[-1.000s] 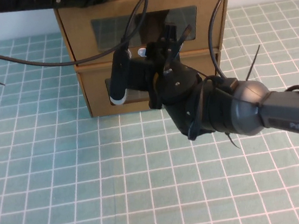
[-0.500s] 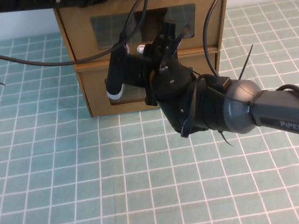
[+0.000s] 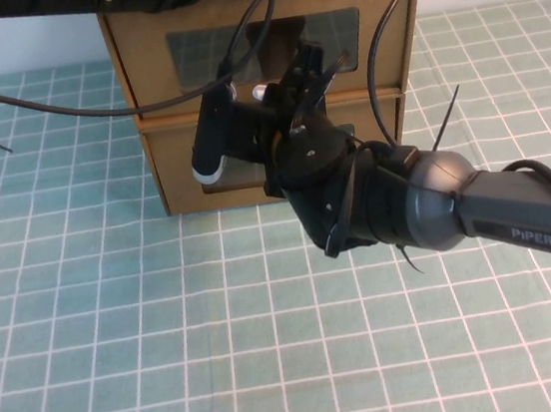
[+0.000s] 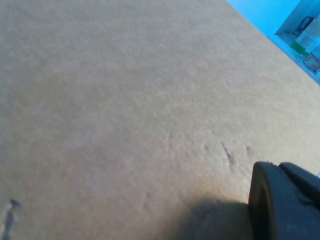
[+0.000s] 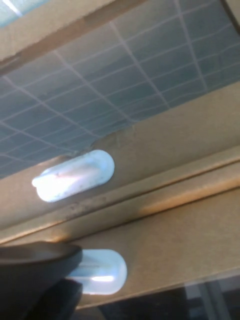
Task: Open the shoe box
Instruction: 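Pull the top drawer of the cardboard box fully open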
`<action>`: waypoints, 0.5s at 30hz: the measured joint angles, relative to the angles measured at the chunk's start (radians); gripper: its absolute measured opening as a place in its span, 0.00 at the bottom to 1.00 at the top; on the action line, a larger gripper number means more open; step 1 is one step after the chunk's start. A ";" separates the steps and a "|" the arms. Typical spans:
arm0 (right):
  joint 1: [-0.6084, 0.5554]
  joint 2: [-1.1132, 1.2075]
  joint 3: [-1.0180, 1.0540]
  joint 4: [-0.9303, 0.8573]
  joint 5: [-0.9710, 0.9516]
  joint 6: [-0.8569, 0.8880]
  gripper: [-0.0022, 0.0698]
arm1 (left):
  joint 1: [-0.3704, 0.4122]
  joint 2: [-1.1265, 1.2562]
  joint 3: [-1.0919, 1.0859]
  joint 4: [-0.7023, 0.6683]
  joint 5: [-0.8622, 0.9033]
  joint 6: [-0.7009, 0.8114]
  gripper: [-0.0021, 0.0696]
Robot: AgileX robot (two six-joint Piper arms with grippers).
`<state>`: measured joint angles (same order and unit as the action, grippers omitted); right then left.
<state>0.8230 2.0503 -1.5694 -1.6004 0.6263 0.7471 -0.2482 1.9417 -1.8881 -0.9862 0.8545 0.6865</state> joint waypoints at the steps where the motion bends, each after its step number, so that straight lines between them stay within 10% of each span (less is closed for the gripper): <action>1: 0.004 0.000 0.000 0.001 0.005 0.000 0.06 | 0.000 0.000 -0.001 0.000 0.000 0.000 0.02; 15: 0.053 -0.108 0.198 -0.105 0.027 0.112 0.05 | -0.002 0.004 -0.009 0.014 0.008 -0.011 0.02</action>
<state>0.8761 1.9419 -1.3713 -1.7050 0.6532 0.8588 -0.2501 1.9460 -1.8973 -0.9721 0.8626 0.6755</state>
